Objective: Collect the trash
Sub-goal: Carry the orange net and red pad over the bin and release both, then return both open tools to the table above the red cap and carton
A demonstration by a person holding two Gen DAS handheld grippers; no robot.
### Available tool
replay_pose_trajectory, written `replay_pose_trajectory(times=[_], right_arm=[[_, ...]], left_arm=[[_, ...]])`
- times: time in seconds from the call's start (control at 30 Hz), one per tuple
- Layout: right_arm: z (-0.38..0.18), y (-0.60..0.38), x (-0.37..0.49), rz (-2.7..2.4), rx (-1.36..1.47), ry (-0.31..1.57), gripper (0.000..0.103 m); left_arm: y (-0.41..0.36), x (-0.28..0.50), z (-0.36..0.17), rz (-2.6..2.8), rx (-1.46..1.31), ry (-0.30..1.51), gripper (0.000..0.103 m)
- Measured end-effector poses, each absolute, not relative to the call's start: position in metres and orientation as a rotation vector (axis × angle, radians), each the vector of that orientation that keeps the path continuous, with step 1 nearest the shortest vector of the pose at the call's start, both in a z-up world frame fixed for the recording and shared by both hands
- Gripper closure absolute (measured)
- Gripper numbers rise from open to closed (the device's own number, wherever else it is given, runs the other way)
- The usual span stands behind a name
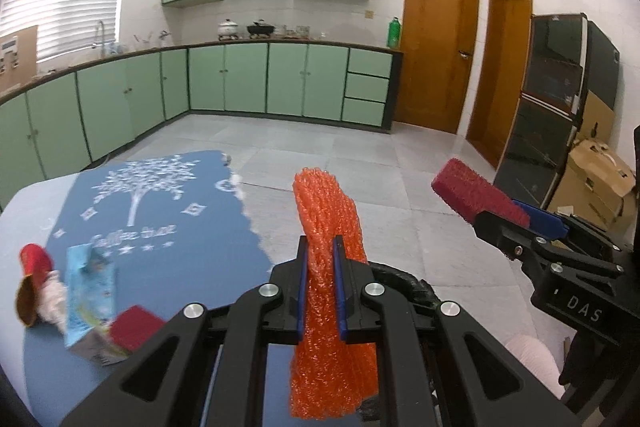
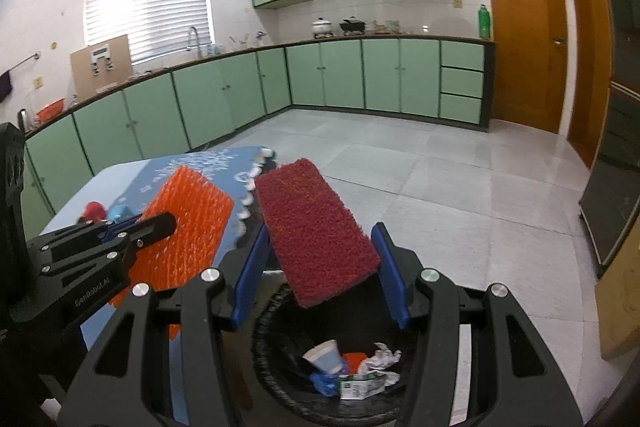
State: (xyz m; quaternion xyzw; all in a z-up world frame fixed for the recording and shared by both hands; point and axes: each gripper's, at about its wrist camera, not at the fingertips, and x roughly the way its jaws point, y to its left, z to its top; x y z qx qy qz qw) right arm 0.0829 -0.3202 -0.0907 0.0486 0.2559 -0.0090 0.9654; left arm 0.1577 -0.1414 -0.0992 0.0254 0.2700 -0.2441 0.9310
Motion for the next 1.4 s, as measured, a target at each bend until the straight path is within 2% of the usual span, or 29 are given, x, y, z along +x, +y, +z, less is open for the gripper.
replay_pose_trajectory(times=[0.53, 0.63, 0.67, 0.7, 0.77, 0.8, 0.9, 1.0, 1.2, 1.4], right_arm=[[-0.15, -0.371, 0.117, -0.122, 0.152, 0.621, 0.052], [-0.159, -0.375, 0.123, -0.137, 0.152, 0.642, 0.048], [-0.162, -0.376, 0.126, -0.143, 0.153, 0.654, 0.044], [-0.166, -0.378, 0.128, -0.156, 0.157, 0.665, 0.038], [-0.168, -0.383, 0.128, -0.171, 0.164, 0.669, 0.035], [-0.168, -0.385, 0.127, -0.187, 0.164, 0.666, 0.03], [-0.167, -0.39, 0.122, -0.208, 0.173, 0.658, 0.026], [-0.159, -0.39, 0.116, -0.233, 0.185, 0.634, 0.012], [-0.133, -0.377, 0.102, -0.219, 0.196, 0.583, 0.009], [-0.106, -0.342, 0.099, -0.145, 0.185, 0.533, 0.008]], left_arm=[[-0.213, 0.203, -0.142, -0.552, 0.107, 0.638, 0.092], [-0.22, 0.212, -0.15, -0.559, 0.118, 0.664, 0.089], [-0.221, 0.216, -0.152, -0.561, 0.118, 0.677, 0.081], [-0.222, 0.218, -0.152, -0.561, 0.117, 0.683, 0.065], [-0.22, 0.22, -0.151, -0.556, 0.098, 0.678, 0.052], [-0.219, 0.221, -0.149, -0.559, 0.092, 0.676, 0.047], [-0.211, 0.222, -0.142, -0.544, 0.085, 0.653, 0.044], [-0.201, 0.22, -0.134, -0.528, 0.077, 0.635, 0.041], [-0.165, 0.206, -0.11, -0.467, 0.069, 0.571, 0.031], [-0.107, 0.186, -0.086, -0.389, 0.03, 0.538, 0.027]])
